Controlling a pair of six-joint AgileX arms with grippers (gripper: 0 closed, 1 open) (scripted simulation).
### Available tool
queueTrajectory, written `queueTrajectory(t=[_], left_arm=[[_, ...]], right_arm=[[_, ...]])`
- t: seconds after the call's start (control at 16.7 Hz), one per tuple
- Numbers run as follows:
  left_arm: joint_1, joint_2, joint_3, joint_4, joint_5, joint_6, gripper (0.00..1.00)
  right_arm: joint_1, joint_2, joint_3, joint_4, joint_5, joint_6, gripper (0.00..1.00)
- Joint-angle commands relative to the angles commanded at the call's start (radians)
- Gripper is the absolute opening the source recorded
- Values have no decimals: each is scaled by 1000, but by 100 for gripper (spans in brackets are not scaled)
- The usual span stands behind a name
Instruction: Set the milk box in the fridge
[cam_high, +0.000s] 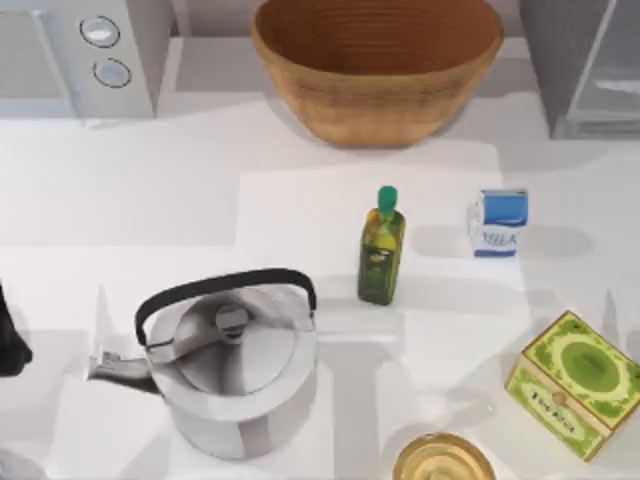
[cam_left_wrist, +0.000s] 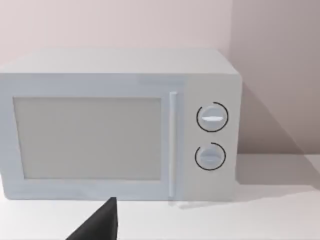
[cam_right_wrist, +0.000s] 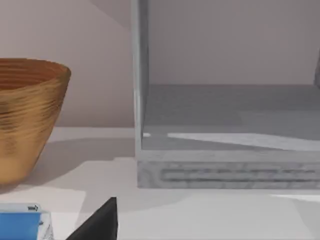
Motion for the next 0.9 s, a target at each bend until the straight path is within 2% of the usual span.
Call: queueTrajectory(t=[0.24,0.42,0.9], left_arm=[[0,0,0,0,0,0,100],[0,0,0,0,0,0,100],[0,0,0,0,0,0,100]], right_arm=[[12,31,14,15,11,7,100],[58,159,64,71,52,32,100],[267,869,298,332,242,150,100]])
